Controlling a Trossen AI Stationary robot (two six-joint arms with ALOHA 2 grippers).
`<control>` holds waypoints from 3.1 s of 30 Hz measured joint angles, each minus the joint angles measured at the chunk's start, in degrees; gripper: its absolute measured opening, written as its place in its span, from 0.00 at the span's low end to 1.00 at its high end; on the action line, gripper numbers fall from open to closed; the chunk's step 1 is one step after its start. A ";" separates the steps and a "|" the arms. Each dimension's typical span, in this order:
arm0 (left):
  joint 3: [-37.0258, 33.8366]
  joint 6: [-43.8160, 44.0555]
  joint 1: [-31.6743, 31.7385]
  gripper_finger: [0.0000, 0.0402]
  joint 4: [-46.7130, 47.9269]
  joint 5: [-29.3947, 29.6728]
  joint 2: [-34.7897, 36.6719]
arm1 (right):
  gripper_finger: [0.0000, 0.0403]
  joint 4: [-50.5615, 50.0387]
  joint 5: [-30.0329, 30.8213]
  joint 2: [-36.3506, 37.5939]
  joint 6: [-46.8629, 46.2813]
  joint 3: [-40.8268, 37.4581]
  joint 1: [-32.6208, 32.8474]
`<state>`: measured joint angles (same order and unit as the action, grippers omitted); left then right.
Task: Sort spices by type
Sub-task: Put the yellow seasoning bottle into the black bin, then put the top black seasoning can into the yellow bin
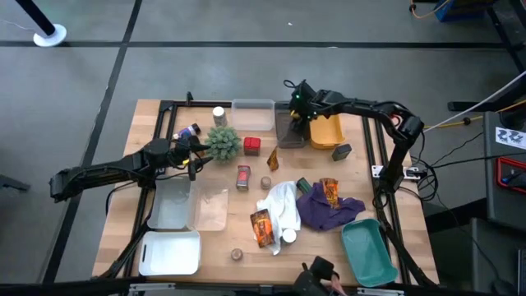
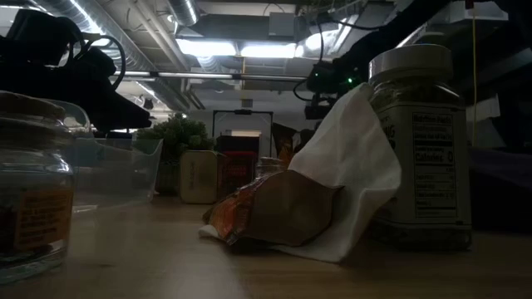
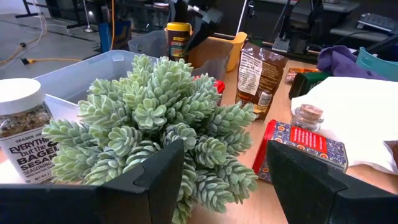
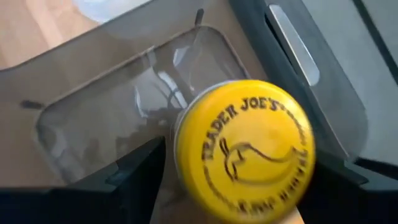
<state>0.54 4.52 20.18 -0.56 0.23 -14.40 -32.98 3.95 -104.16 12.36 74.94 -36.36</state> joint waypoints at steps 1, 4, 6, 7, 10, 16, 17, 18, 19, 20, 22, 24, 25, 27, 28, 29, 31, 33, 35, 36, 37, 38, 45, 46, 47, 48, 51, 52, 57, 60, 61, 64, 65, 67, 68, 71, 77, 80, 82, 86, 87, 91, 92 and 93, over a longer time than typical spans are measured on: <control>0.00 0.00 0.00 0.55 -0.02 0.00 0.01 | 0.75 -1.82 0.00 0.00 0.00 1.16 0.00; 0.00 0.02 0.00 0.55 -0.01 0.00 0.00 | 0.75 -7.19 -0.01 0.00 0.00 4.51 0.00; 0.00 0.00 0.00 0.55 0.00 -0.02 0.01 | 0.75 -10.98 -0.02 0.00 0.00 6.77 0.00; 0.00 0.00 0.00 0.55 0.00 0.00 -0.01 | 0.75 -12.67 0.01 0.01 0.00 7.88 0.00; 0.00 0.01 0.00 0.55 -0.01 0.00 0.01 | 0.75 -18.32 0.78 0.02 0.00 11.27 0.00; 0.00 0.02 0.00 0.55 -0.02 -0.02 0.01 | 0.75 -29.81 1.45 0.04 -0.59 17.53 0.00; 0.00 0.01 0.00 0.55 -0.01 -0.02 0.01 | 0.75 -31.91 1.44 0.04 -1.46 18.36 0.00; 0.00 0.00 0.00 0.55 -0.02 -0.01 0.00 | 0.75 -34.17 1.44 0.05 -2.31 19.07 0.00; 0.00 0.02 0.00 0.55 -0.02 -0.02 -0.01 | 0.75 -36.36 1.42 0.05 -3.31 19.66 0.00; 0.00 0.02 0.00 0.55 -0.01 0.00 -0.01 | 0.75 -38.42 1.25 0.07 -4.23 20.07 0.00; 0.00 0.01 0.00 0.55 -0.01 -0.01 0.01 | 0.75 -41.85 0.58 0.32 -6.05 20.19 0.00; 0.00 0.01 0.00 0.55 -0.01 -0.01 0.01 | 0.75 -45.48 -0.02 0.51 -7.67 20.19 0.02; 0.00 0.02 0.00 0.55 -0.02 -0.01 0.01 | 0.75 -47.16 -0.52 0.69 -8.60 20.18 0.02; 0.00 0.02 0.00 0.55 -0.02 0.00 0.01 | 0.75 -50.45 -1.24 0.84 -10.44 20.17 0.24; 0.00 0.00 0.00 0.55 0.00 -0.02 -0.01 | 0.75 -51.36 -1.66 1.00 -11.20 20.17 0.68; 0.00 0.00 0.00 0.55 -0.02 0.00 -0.01 | 0.75 -52.12 -1.95 1.17 -12.10 20.17 0.88; 0.00 0.02 0.00 0.55 -0.02 -0.02 0.00 | 0.75 -53.17 -1.99 1.84 -13.49 20.17 2.32; 0.00 0.02 0.00 0.55 -0.02 0.00 0.01 | 0.75 -53.60 -2.13 2.67 -14.81 20.17 4.38; 0.00 0.00 0.00 0.55 -0.02 -0.02 -0.01 | 0.75 -54.30 -2.40 3.10 -15.87 20.17 6.88; 0.00 0.02 0.00 0.55 -0.02 0.00 -0.01 | 0.75 -54.60 -2.51 3.26 -16.49 20.17 8.17; 0.00 0.00 0.00 0.55 -0.02 0.00 0.01 | 0.75 -54.52 -2.51 3.38 -17.14 20.15 9.48; 0.00 0.00 0.00 0.55 -0.02 -0.02 -0.01 | 0.75 -54.48 -2.51 3.41 -17.92 20.15 10.85; 0.00 0.02 0.00 0.55 -0.02 -0.02 -0.01 | 0.75 -55.53 -2.50 3.41 -19.82 20.15 20.43; 0.00 0.00 0.00 0.55 -0.02 -0.02 0.01 | 0.75 -56.76 -2.50 3.41 -19.90 20.15 21.64; 0.00 0.01 0.00 0.55 -0.02 0.00 0.01 | 0.75 -57.54 -2.42 3.47 -19.68 20.04 22.77; 0.00 0.01 0.00 0.55 -0.02 -0.01 0.00 | 0.75 -57.08 -2.11 3.85 -19.28 19.60 23.87; 0.00 0.00 0.00 0.55 -0.02 -0.02 0.01 | 0.75 -57.08 -1.89 6.00 -16.47 17.58 26.65; 0.00 0.00 0.00 0.55 -0.02 -0.02 -0.01 | 0.75 -56.92 -1.52 7.37 -16.34 16.38 27.42; 0.00 0.00 0.00 0.55 -0.04 -0.01 0.01 | 0.75 -56.78 5.80 15.95 -19.47 7.50 29.73; 0.00 0.02 0.00 0.55 -0.04 -0.02 0.01 | 0.75 -54.81 10.66 21.89 -21.03 1.34 29.59; 0.00 0.00 0.00 0.55 -0.04 -0.02 0.01 | 0.75 -53.40 12.18 23.77 -21.13 -0.78 29.53; 0.00 0.02 0.00 0.55 -0.04 -0.02 0.01 | 0.75 -49.23 16.30 28.33 -18.98 -6.28 29.49; 0.00 0.02 0.00 0.55 -0.02 -0.02 -0.01 | 0.75 -48.48 16.80 29.53 -17.44 -7.82 29.49; 0.00 0.01 0.00 0.55 -0.04 -0.01 0.01 | 0.75 -47.34 16.93 31.12 -15.51 -10.61 29.49; 0.00 0.01 0.00 0.55 -0.03 -0.02 0.00 | 0.75 -46.47 17.01 31.57 -15.12 -11.94 29.49; 0.00 0.00 0.00 0.55 -0.04 -0.02 0.01 | 0.75 -44.67 17.63 31.80 -14.66 -15.31 29.49; 0.00 0.00 0.00 0.55 -0.04 -0.01 0.01 | 0.75 -40.83 19.54 31.53 -9.18 -21.77 29.49; 0.00 0.00 0.00 0.55 -0.04 0.00 0.01 | 0.75 -38.23 22.15 31.54 -7.25 -24.08 29.49; 0.00 0.00 0.00 0.55 -0.02 -0.02 -0.01 | 0.75 -37.13 22.62 31.54 -5.90 -24.81 29.33; 0.00 0.00 0.00 0.55 -0.02 -0.01 -0.01 | 0.75 -35.27 21.16 31.54 -4.28 -25.92 26.59; 0.00 0.00 0.00 0.55 -0.02 -0.02 0.01 | 0.75 -34.75 20.77 31.54 -3.96 -26.18 25.54; 0.00 0.00 0.00 0.55 -0.02 -0.02 0.00 | 0.75 -33.07 19.41 31.54 -2.03 -26.58 21.19; 0.00 0.00 0.00 0.55 -0.03 -0.02 0.00 | 0.75 -32.62 18.63 31.52 -1.37 -26.58 20.18; 0.00 0.00 0.00 0.55 -0.02 -0.02 0.01 | 0.75 -32.23 17.71 31.52 -0.64 -26.60 19.20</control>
<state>0.54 4.51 20.18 -0.58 0.21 -14.39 -65.22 21.66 -72.64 11.72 48.34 -17.16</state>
